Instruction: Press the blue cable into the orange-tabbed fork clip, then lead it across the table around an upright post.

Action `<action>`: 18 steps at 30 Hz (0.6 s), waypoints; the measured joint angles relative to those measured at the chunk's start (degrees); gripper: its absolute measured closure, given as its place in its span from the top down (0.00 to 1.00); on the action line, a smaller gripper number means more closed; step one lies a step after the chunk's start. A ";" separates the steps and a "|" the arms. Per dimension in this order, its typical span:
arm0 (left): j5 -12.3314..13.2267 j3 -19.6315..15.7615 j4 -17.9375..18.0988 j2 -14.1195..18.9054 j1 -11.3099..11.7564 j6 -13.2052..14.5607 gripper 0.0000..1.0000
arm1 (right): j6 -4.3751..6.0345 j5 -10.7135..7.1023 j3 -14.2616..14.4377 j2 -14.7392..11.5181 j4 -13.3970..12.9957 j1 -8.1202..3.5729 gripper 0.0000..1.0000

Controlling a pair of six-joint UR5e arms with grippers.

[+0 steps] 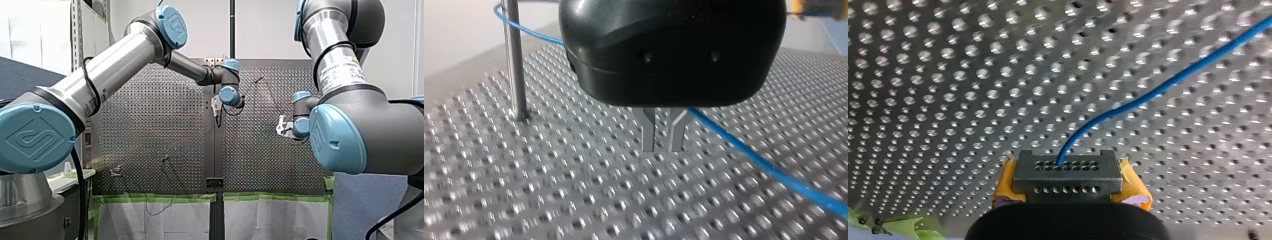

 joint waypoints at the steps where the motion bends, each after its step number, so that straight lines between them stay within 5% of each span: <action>1: 0.13 0.00 0.36 0.01 -0.10 -0.02 1.00 | -0.28 -0.01 0.01 0.40 -0.40 -0.06 0.00; 8: 0.44 0.02 3.71 -0.04 -0.42 -1.42 1.00 | -1.99 -0.06 0.35 3.14 -3.44 -1.38 0.00; 18: 1.95 0.31 5.41 -0.91 0.85 -5.73 1.00 | -2.17 -1.08 2.23 5.20 -7.44 -4.96 0.00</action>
